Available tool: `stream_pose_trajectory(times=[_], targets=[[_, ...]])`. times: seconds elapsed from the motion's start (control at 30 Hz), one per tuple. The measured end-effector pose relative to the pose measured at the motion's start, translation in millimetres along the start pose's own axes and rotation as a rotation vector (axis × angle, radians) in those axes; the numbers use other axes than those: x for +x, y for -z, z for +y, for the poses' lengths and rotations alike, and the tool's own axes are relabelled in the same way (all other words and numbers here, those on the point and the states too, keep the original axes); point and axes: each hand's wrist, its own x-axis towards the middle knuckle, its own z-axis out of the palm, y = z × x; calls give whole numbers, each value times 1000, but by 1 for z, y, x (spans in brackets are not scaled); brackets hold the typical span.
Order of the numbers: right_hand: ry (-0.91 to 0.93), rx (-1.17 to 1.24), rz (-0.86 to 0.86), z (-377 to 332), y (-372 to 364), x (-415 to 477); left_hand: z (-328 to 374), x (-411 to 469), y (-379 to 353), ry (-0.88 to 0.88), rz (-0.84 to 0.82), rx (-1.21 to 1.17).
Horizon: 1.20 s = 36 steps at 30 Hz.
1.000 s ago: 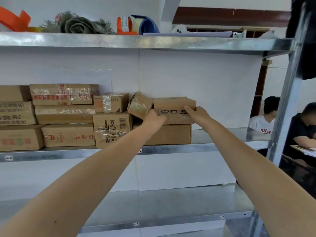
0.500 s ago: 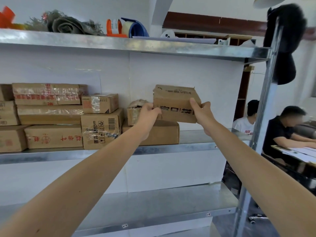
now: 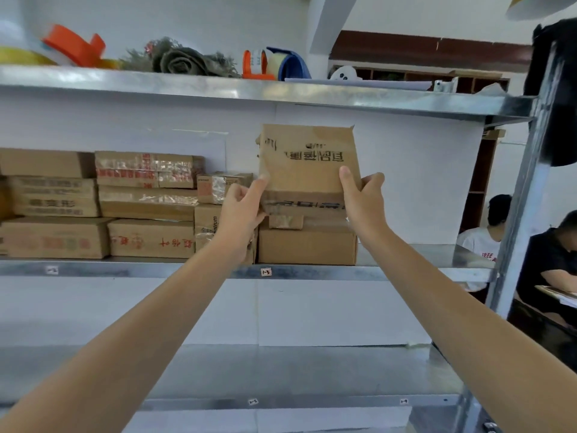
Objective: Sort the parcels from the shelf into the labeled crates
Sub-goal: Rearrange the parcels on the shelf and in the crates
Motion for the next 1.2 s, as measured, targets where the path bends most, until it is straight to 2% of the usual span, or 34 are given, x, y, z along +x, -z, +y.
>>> stream_pose_trajectory(times=[0.23, 0.4, 0.57, 0.73, 0.97, 1.2], targets=[[112, -48, -324, -5, -40, -47, 16, -45, 87, -14, 119, 162], [164, 80, -461, -10, -79, -87, 13, -84, 140, -25, 251, 141], [132, 214, -593, -10, -133, -132, 13, -128, 198, -85, 402, 255], [49, 327, -764, -5, -189, -175, 18, -175, 257, -56, 516, 359], [-19, 299, -1024, -2, -251, -236, 19, -233, 321, 0, 684, 452], [30, 237, -1133, -13, -303, -273, 15, -265, 361, 13, 772, 555]])
